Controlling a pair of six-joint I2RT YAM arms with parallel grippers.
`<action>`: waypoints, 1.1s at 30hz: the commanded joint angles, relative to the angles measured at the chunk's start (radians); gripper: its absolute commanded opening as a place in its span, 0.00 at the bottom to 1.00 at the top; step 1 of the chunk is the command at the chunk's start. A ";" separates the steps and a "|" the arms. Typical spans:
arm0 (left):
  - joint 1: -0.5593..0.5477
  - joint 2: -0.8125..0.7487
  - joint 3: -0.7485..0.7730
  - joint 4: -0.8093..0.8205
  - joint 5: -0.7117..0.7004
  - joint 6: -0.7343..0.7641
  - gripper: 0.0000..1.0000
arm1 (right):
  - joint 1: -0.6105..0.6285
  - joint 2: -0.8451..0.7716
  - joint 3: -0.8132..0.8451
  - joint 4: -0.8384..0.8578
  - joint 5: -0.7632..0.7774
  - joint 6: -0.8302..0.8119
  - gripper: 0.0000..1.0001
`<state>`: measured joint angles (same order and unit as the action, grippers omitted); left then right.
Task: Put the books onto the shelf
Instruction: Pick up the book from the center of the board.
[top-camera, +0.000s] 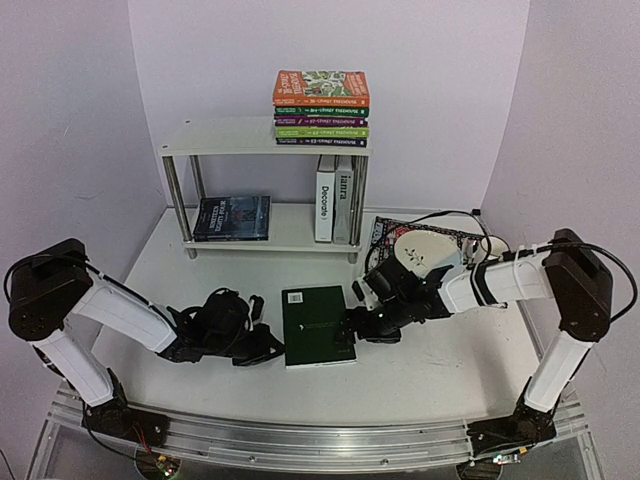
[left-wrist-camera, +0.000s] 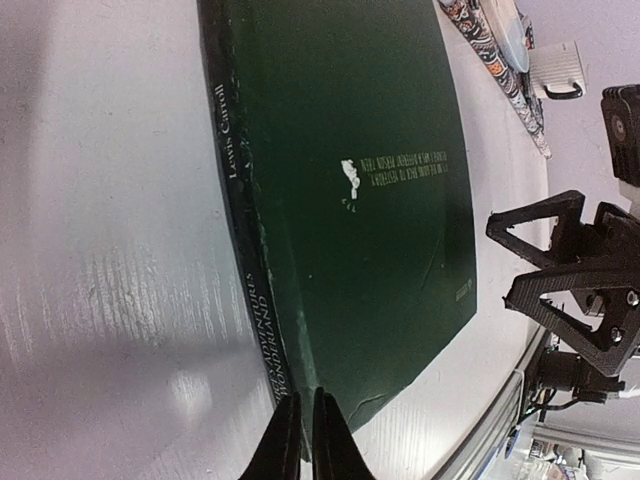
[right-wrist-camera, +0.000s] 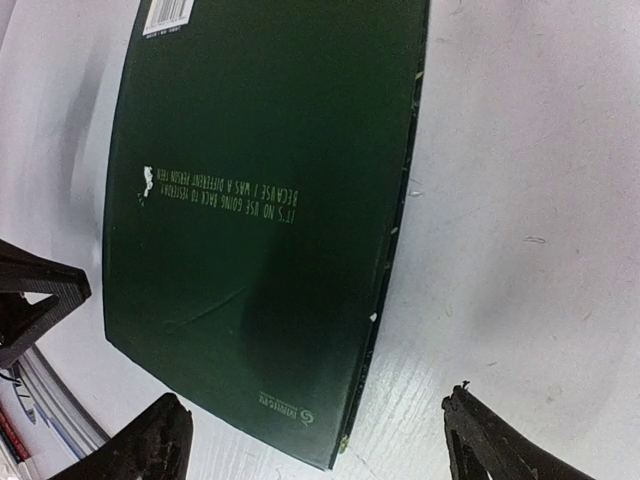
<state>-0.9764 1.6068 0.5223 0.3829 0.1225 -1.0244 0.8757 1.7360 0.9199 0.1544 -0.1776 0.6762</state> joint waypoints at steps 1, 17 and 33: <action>-0.003 0.036 0.039 0.019 0.022 -0.006 0.01 | 0.002 0.041 0.000 0.042 -0.068 0.037 0.86; -0.003 0.090 0.072 0.019 0.050 -0.011 0.00 | 0.004 -0.012 -0.056 0.265 -0.188 0.156 0.75; -0.004 0.091 0.087 0.019 0.063 -0.005 0.00 | 0.004 -0.151 -0.025 0.255 -0.254 0.173 0.61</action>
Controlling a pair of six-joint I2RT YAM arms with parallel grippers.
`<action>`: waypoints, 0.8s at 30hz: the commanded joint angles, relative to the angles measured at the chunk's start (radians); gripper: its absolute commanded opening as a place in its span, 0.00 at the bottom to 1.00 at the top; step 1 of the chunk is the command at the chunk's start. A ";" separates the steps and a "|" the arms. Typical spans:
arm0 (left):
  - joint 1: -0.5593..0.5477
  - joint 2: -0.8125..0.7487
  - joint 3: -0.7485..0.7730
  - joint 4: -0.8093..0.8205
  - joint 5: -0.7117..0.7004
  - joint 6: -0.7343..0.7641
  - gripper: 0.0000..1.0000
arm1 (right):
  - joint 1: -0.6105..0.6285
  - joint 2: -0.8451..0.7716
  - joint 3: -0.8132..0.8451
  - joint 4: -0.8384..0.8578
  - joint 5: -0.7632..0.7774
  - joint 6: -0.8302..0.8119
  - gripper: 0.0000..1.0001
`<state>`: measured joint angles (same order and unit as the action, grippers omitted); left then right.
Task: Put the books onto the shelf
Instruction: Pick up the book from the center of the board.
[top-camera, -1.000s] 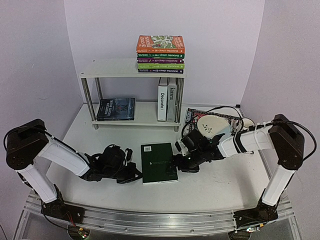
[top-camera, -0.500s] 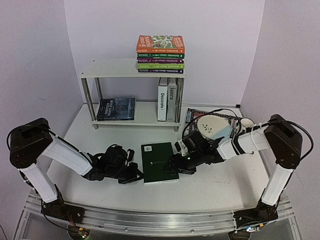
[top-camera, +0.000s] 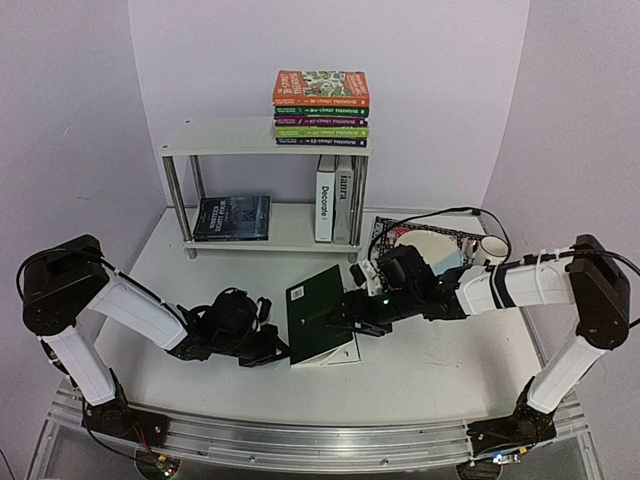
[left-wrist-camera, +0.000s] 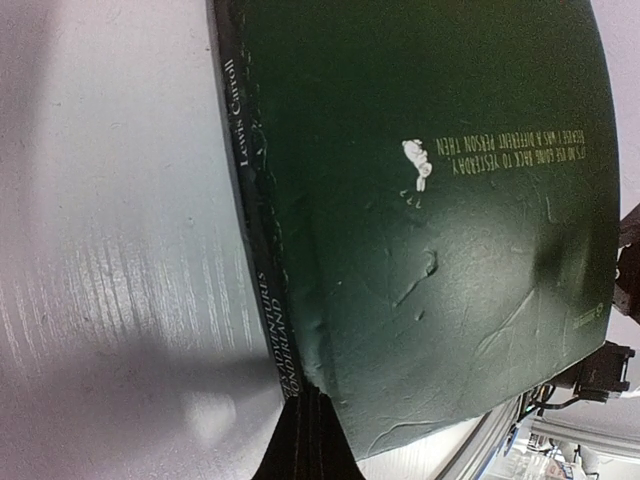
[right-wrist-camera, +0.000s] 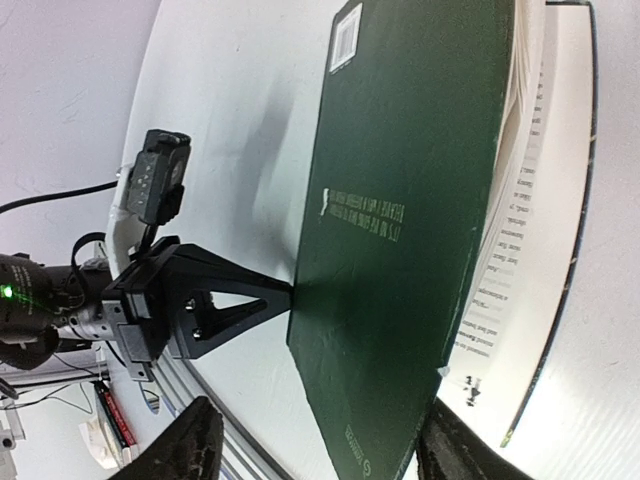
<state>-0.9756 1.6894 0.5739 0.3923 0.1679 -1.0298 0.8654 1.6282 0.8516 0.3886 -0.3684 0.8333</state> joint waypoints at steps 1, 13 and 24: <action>-0.003 0.008 0.035 0.010 0.018 0.000 0.00 | 0.013 -0.045 0.045 0.022 -0.064 0.018 0.55; -0.003 -0.010 0.025 0.010 0.013 -0.001 0.00 | 0.014 -0.020 0.131 -0.126 -0.039 -0.066 0.68; -0.003 -0.009 0.028 0.010 0.015 0.003 0.00 | 0.020 0.006 0.189 -0.142 -0.105 -0.080 0.75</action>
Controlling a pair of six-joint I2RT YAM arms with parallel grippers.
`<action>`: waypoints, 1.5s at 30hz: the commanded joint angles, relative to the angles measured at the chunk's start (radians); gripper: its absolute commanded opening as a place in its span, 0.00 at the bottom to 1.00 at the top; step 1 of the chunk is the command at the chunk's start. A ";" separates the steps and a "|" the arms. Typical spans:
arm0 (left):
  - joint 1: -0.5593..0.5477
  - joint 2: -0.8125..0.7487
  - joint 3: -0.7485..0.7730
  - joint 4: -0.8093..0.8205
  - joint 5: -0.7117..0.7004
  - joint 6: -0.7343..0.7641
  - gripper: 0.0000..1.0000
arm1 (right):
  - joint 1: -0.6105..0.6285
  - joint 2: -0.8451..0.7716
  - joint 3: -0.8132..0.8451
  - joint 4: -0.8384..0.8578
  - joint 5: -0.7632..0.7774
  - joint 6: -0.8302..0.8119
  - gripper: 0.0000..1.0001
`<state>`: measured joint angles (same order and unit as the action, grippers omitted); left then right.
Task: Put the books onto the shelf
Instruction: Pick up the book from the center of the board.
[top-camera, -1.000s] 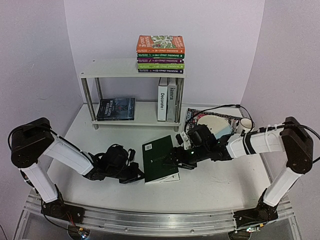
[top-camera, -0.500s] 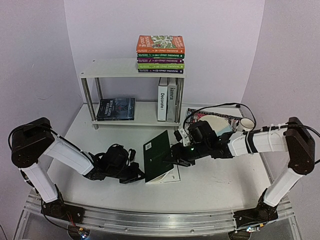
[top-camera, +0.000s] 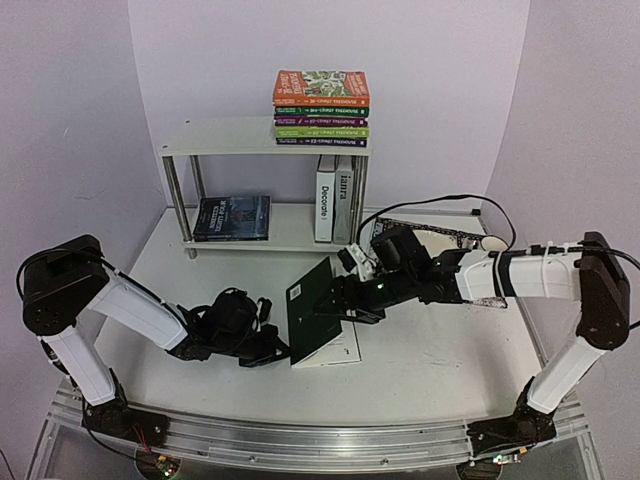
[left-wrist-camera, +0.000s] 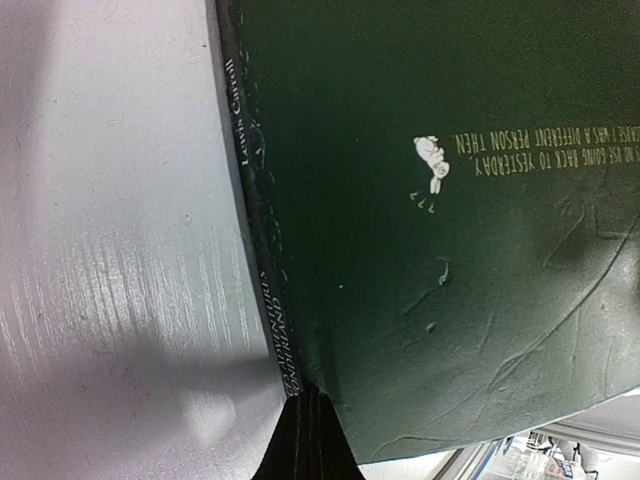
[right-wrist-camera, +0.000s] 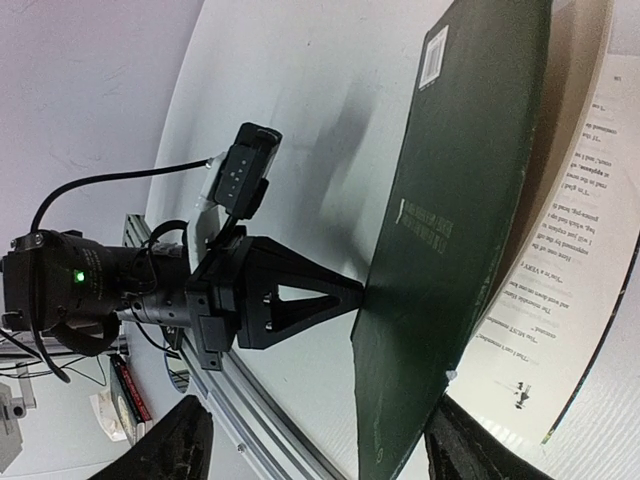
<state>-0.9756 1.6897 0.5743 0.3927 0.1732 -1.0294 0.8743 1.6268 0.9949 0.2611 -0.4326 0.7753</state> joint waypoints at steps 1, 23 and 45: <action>-0.003 -0.008 0.029 0.009 0.011 0.004 0.00 | 0.012 0.012 0.047 -0.014 -0.042 -0.023 0.76; -0.003 -0.020 0.025 0.009 0.010 -0.001 0.00 | 0.046 0.108 0.092 -0.035 -0.034 -0.072 0.78; -0.003 -0.043 0.016 0.009 0.004 -0.003 0.00 | 0.107 0.136 0.314 -0.309 0.015 -0.234 0.78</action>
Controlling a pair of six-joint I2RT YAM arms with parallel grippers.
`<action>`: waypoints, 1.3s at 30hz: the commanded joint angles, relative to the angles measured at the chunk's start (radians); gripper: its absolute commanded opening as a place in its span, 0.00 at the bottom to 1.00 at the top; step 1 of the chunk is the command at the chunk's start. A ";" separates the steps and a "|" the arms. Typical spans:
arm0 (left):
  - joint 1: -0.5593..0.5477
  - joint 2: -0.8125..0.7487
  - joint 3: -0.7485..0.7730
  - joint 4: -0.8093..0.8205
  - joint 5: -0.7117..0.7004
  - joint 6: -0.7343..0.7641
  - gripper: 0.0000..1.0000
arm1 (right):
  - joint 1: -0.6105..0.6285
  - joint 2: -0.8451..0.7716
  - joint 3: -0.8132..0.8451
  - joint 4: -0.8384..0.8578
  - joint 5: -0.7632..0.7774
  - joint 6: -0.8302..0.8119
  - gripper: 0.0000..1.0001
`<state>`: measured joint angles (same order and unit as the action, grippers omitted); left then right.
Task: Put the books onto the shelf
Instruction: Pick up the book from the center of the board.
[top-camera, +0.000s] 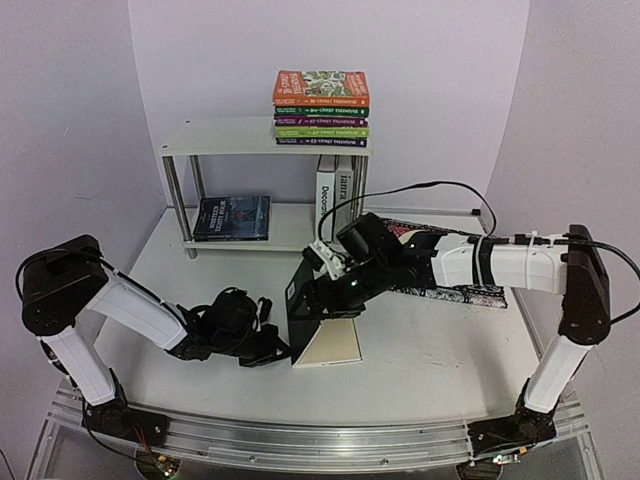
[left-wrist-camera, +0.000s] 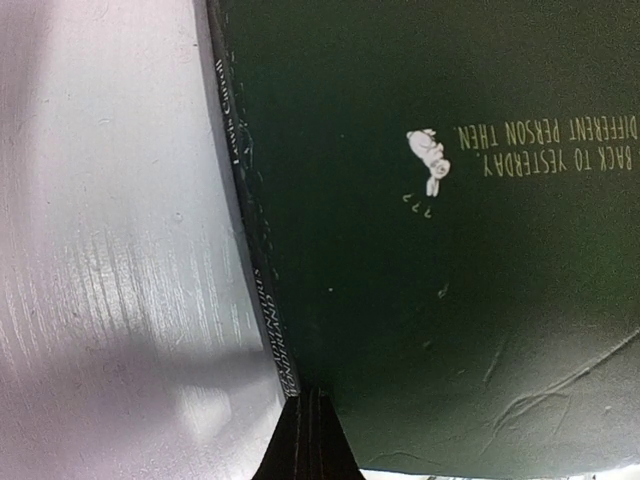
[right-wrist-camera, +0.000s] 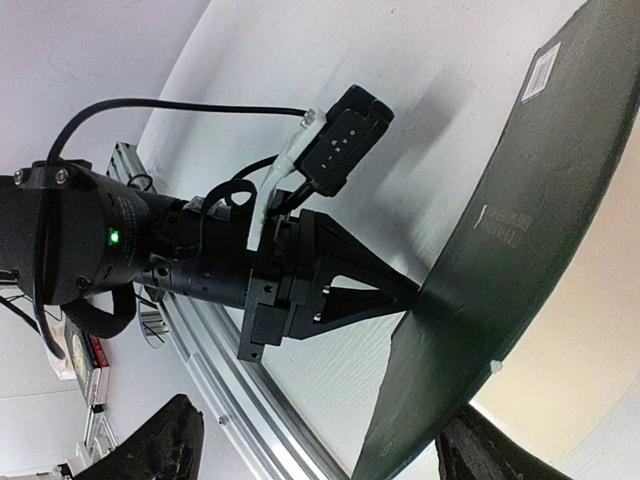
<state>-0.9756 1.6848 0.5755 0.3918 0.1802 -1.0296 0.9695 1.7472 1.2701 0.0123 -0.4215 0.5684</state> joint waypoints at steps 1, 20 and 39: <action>-0.004 -0.041 0.012 0.010 -0.004 -0.003 0.00 | 0.011 0.023 0.037 -0.059 0.011 -0.021 0.76; -0.002 -0.237 -0.124 0.013 -0.095 -0.046 0.08 | -0.009 -0.013 -0.139 0.105 0.138 0.173 0.00; 0.011 -0.482 -0.384 0.427 -0.053 -0.252 0.98 | -0.063 -0.151 -0.292 0.421 -0.027 0.398 0.00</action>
<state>-0.9754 1.1617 0.2053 0.5978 0.0956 -1.2432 0.9046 1.6588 0.9722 0.2751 -0.3613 0.9165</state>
